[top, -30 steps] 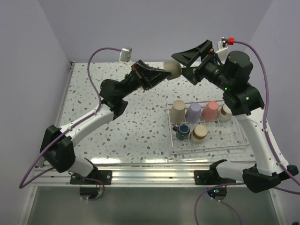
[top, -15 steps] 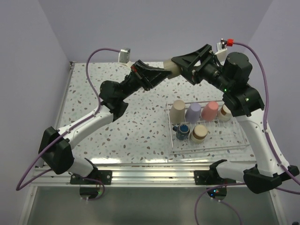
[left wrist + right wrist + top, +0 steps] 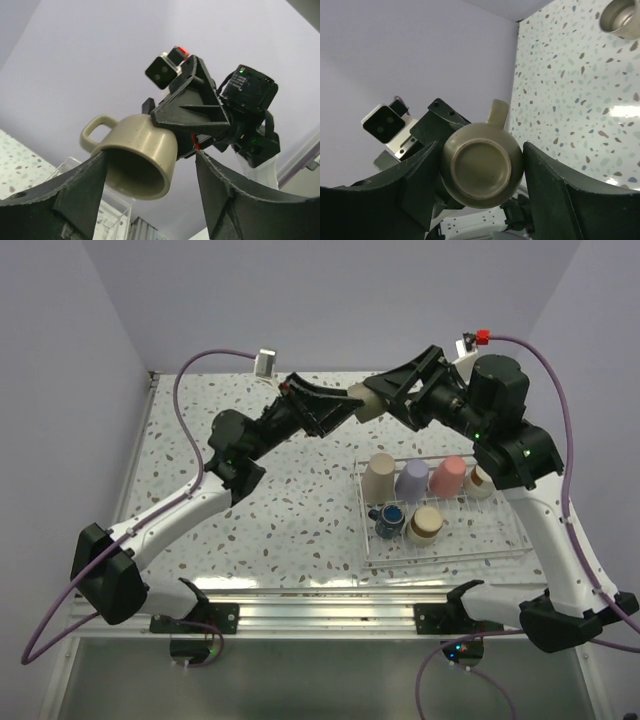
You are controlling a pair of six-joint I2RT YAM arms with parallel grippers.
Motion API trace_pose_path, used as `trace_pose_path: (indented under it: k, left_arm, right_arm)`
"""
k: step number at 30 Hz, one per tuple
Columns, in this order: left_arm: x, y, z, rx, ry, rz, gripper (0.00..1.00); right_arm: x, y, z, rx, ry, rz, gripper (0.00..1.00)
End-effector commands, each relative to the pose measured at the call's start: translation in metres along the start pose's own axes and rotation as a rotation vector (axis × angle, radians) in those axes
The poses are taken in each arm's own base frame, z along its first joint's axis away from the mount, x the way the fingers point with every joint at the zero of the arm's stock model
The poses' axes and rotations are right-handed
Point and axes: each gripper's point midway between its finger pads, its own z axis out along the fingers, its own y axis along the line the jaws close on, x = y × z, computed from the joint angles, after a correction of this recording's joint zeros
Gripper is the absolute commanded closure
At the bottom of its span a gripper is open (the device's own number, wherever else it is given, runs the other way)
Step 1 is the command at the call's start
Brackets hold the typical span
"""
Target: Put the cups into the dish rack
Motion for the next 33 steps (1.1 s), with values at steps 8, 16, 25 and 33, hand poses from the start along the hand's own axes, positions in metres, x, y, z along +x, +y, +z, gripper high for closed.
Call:
trace_pose_path:
  k: [8,16,25,33]
  left_arm:
    - [-0.025,0.033,-0.064,-0.222,0.0,0.083,0.0]
    - [-0.027,0.088,-0.103,-0.533,0.073,0.211,0.0]
    - [-0.025,0.122,-0.115,-0.615,0.09,0.232,0.0]
    - [-0.02,0.129,-0.11,-0.598,0.129,0.228,0.0]
  right_arm:
    - [-0.041,-0.049,-0.066,0.316,-0.207,-0.356,1.0]
    - [-0.051,-0.162,-0.158,0.814,-0.352,-0.526,1.0]
    - [-0.027,-0.254,-0.169,1.067,-0.333,-0.523,1.0]
    - [-0.02,-0.304,-0.178,1.197,-0.424,-0.5,1.0]
